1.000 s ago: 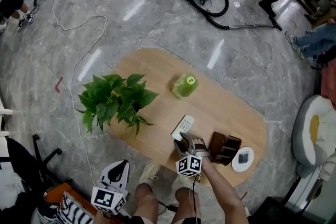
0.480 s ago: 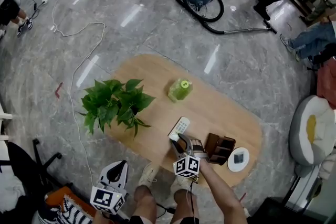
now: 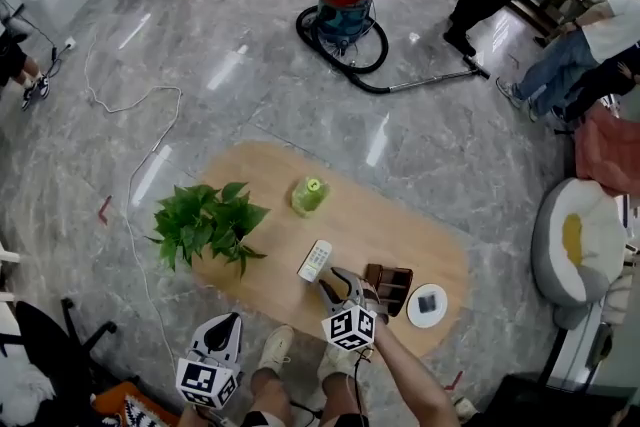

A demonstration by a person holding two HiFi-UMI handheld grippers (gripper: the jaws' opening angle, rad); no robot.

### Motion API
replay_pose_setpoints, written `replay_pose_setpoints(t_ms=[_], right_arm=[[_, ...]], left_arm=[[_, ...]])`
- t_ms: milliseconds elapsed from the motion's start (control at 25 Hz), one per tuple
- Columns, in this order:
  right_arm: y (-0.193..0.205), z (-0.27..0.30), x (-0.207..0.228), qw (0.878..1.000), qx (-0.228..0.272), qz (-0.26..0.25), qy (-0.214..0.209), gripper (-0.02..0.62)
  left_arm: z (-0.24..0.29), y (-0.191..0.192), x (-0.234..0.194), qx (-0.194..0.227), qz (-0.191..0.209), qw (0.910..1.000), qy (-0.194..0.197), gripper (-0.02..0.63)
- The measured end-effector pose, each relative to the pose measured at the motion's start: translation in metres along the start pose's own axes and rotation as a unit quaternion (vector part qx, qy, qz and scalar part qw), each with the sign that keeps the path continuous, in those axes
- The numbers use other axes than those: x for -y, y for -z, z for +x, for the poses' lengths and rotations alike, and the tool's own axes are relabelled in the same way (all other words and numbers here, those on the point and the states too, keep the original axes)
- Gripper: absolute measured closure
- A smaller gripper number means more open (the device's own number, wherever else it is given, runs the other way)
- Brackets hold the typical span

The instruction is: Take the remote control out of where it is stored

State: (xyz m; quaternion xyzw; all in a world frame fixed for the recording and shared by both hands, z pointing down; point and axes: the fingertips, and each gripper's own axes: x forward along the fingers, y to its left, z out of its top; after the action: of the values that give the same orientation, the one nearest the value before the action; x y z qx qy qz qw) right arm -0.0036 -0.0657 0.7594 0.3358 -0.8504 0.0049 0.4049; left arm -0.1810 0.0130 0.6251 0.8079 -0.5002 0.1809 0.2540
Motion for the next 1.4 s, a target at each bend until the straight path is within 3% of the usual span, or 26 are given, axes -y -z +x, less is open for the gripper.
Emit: replay_pose_setpoints(t_ms=[160, 480, 920, 1400], right_arm=[[-0.017, -0.039, 0.024, 0.999, 0.013, 0.047, 0.024, 0.431], [-0.048, -0.123, 0.069, 0.988, 0.045, 0.109, 0.102, 0.556], [-0.092, -0.237, 0.1, 0.963, 0.098, 0.175, 0.178, 0.588], [-0.085, -0.325, 0.108, 0.929, 0.126, 0.253, 0.237, 0.588]], left_arm=[[-0.009, -0.021, 0.014, 0.009, 0.008, 0.9999, 0.006, 0.6], [-0.025, -0.065, 0.047, 0.029, 0.023, 0.999, 0.026, 0.6], [-0.059, -0.125, 0.088, 0.063, 0.06, 0.9945, 0.059, 0.6], [-0.085, -0.173, 0.135, 0.092, 0.105, 0.9866, 0.084, 0.601]])
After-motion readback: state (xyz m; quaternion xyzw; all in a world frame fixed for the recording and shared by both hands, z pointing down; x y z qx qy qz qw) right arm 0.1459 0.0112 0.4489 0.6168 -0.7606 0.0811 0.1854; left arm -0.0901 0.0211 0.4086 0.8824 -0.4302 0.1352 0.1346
